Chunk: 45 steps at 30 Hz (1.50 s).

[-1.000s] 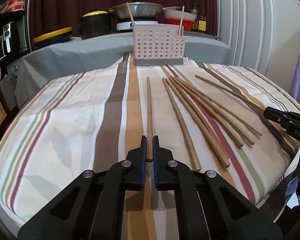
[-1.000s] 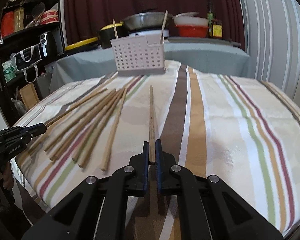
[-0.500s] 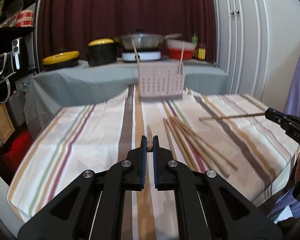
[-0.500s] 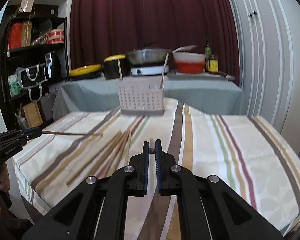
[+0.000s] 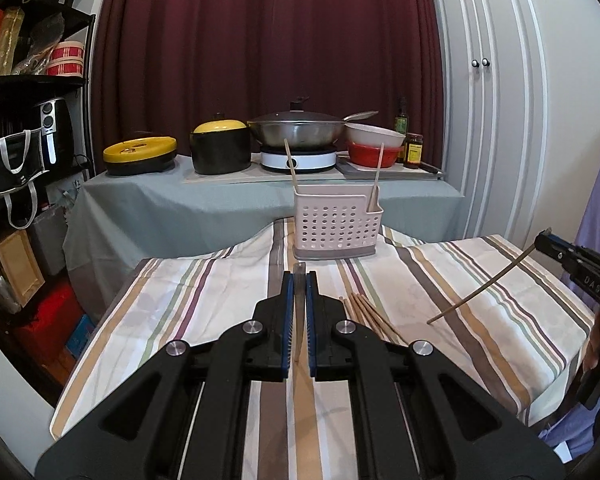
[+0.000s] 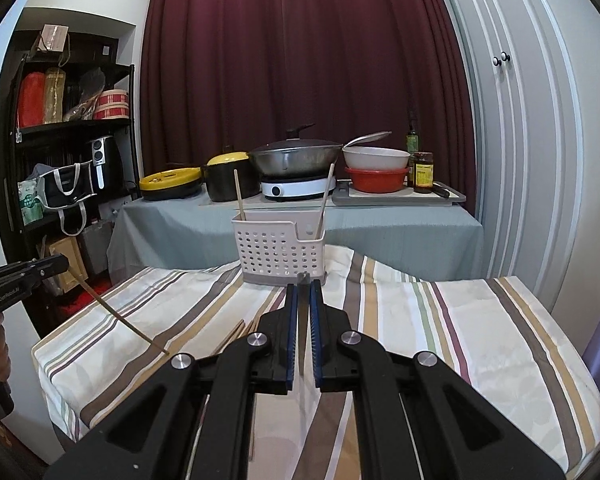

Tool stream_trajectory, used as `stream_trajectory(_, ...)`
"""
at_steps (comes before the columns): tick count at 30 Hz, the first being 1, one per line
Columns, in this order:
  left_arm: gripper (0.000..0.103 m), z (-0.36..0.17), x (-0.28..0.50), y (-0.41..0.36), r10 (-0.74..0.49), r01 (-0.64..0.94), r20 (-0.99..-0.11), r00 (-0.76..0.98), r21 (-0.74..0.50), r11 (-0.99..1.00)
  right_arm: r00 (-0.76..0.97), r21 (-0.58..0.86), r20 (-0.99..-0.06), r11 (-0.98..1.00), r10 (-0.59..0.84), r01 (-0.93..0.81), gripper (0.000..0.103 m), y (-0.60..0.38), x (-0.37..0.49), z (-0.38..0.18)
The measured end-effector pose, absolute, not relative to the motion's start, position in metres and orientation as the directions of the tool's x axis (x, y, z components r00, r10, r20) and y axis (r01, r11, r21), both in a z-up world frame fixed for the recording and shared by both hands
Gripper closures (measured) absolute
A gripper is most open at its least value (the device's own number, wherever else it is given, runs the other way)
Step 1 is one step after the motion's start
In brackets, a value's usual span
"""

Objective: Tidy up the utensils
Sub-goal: 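Raise the right tool's chopstick over the holder while the left tool carries its own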

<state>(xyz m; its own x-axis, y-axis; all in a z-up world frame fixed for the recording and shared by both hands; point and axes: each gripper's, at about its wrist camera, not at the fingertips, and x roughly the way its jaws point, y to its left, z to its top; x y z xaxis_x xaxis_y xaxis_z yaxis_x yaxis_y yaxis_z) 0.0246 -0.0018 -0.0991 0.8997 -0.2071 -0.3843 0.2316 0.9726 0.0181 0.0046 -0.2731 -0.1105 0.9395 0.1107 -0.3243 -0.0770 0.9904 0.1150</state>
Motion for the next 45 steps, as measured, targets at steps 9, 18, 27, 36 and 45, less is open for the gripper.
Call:
stream_trajectory(9,0.097,-0.094,0.047,-0.003,-0.200,0.215,-0.366,0.909,0.002,0.977,0.950,0.110,-0.295,0.991,0.103,-0.074,0.096,-0.270,0.027,-0.104)
stream_trajectory(18,0.097,-0.088,0.063,-0.012,-0.201,0.221,-0.361,0.911,0.017,0.975,0.955,0.117,-0.274,0.990,0.109,-0.079,0.096,-0.271,0.045,-0.097)
stream_trajectory(27,0.097,-0.074,0.081,-0.015,-0.224,0.246,-0.369,0.902,0.011,0.969,0.959,0.113,-0.251,0.988,0.133,-0.107,0.096,-0.272,0.066,-0.083)
stream_trajectory(36,0.097,-0.036,0.118,-0.032,-0.263,0.287,-0.323,0.909,0.029,0.958,0.973,0.067,-0.172,0.987,0.153,-0.143,0.096,-0.269,0.107,-0.045)
stream_trajectory(45,0.097,0.016,0.184,-0.048,-0.286,0.300,-0.235,0.929,0.024,0.954,0.980,0.039,-0.094,0.984,0.175,-0.172,0.096,-0.268,0.172,-0.003)
